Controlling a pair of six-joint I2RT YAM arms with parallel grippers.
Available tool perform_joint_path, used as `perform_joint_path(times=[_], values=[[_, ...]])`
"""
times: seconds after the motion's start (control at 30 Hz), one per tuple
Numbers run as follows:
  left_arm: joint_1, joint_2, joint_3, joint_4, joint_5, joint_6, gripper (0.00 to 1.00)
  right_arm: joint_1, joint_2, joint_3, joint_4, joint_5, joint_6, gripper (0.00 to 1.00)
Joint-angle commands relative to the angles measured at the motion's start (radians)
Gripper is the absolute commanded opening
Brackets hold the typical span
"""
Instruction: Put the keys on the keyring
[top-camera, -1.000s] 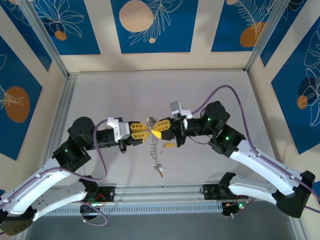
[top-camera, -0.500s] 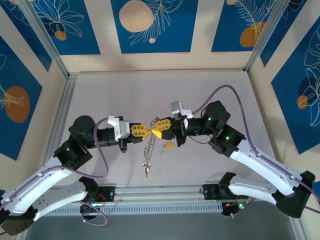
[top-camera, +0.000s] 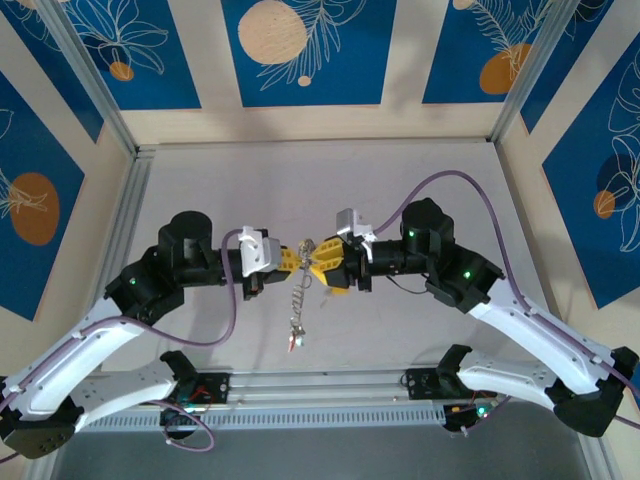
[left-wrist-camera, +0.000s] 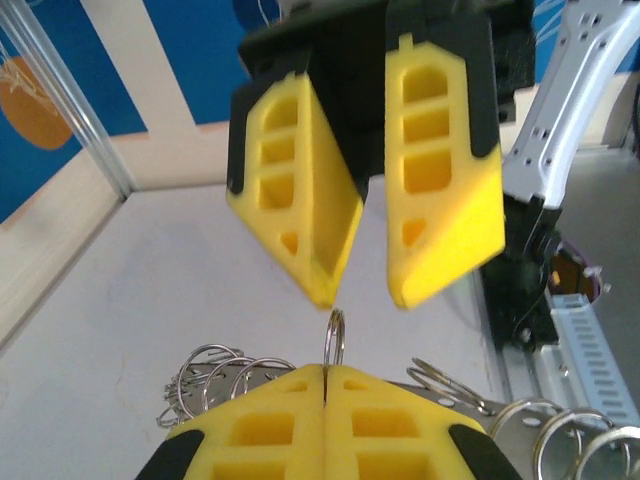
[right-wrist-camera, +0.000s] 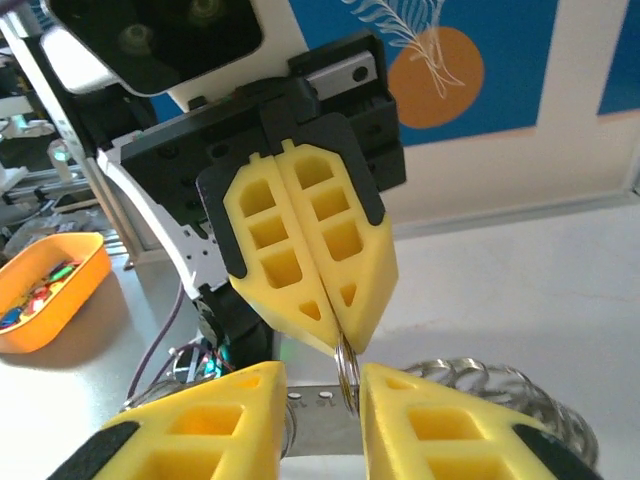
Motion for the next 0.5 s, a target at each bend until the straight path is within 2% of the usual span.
perform_joint_path(times=[0.0, 0.17, 0.47], values=[[0.007, 0.004, 0.051, -0.084, -0.032, 0.079, 0.00, 0.020, -0.004, 0.060, -0.173, 0.098, -0.104, 0.24], [-0.009, 0.012, 0.054, -0.108, -0.056, 0.105, 0.00, 0.053, 0.026, 0.103, -0.253, 0.165, -0.173, 0.23], [-0.038, 0.016, 0.056, -0.130, -0.093, 0.126, 0.00, 0.080, 0.083, 0.122, -0.250, 0.159, -0.210, 0.21]])
